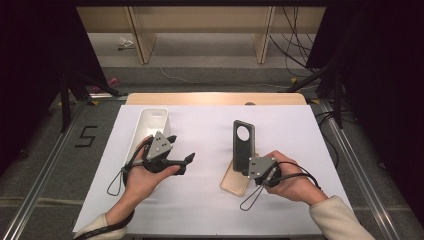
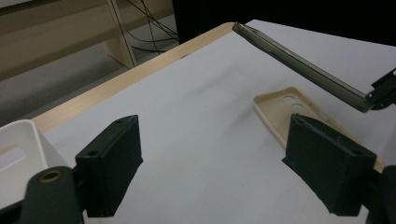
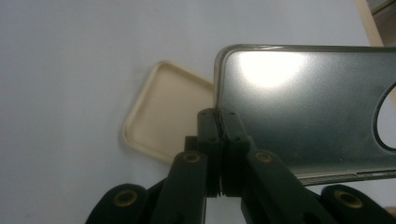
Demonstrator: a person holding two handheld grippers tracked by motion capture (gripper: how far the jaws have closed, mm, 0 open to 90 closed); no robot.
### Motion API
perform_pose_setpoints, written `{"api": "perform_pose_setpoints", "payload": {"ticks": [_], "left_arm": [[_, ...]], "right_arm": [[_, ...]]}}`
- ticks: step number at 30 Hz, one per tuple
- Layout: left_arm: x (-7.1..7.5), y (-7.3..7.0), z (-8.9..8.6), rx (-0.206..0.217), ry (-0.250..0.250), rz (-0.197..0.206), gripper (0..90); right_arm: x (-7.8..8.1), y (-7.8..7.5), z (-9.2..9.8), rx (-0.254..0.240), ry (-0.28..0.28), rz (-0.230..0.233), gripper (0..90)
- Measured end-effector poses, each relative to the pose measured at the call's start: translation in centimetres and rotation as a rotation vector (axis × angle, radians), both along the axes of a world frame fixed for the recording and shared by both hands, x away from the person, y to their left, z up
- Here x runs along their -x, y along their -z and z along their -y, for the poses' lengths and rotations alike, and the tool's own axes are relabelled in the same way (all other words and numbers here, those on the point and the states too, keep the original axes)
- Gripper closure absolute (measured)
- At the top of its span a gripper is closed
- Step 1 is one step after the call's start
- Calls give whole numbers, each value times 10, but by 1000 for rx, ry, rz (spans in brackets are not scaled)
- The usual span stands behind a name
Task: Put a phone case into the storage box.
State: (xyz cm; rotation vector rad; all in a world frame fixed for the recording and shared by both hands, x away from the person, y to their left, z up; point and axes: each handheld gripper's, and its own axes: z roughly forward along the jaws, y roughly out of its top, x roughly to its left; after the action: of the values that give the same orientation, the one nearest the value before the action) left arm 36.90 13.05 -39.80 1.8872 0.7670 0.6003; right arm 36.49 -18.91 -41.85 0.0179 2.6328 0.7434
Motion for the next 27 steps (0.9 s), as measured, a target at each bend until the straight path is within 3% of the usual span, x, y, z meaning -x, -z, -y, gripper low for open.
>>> {"api": "perform_pose_setpoints", "payload": {"ticks": [12,13,14,17,27], "left_arm": [[-19,-15,41,10,33,-39,237],[-21,-16,45,7,33,-42,246],[-24,-17,48,3,31,-43,251],[-30,-21,59,-3,26,-51,276],[-57,-20,87,-15,20,-160,398]], "right_arm": [[7,-1,-12,-4,-34,11,895],[8,0,-13,-19,-32,28,895],[9,-1,-14,-10,-22,6,895],[10,-1,-17,-11,-38,13,895],[12,-1,-22,-9,-58,19,895]]}}
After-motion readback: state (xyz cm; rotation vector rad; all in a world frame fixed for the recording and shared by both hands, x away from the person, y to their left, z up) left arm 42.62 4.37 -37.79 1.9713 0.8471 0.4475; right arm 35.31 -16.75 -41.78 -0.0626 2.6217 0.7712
